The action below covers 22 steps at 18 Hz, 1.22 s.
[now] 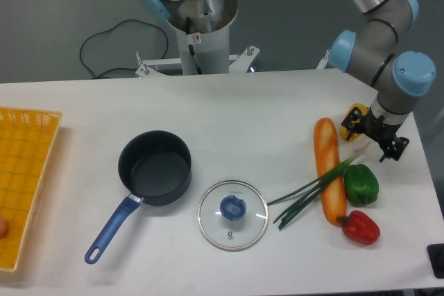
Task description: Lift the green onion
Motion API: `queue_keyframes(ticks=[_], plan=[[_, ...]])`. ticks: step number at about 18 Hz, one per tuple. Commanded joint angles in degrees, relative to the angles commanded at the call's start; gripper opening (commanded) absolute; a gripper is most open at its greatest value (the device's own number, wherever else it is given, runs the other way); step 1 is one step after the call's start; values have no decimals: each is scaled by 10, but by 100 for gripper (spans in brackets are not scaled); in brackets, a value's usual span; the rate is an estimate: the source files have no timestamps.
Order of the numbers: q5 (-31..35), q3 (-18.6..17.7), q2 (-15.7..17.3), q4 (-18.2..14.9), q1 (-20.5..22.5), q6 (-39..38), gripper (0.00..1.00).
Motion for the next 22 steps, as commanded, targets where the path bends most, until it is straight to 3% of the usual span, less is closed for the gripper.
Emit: queue_keyframes(ticks=[10,15,22], plan=[[0,0,-5,11,-1,0,65],[0,-1,-5,11,-1,0,27],[0,-1,-4,11,-2,-1,11]])
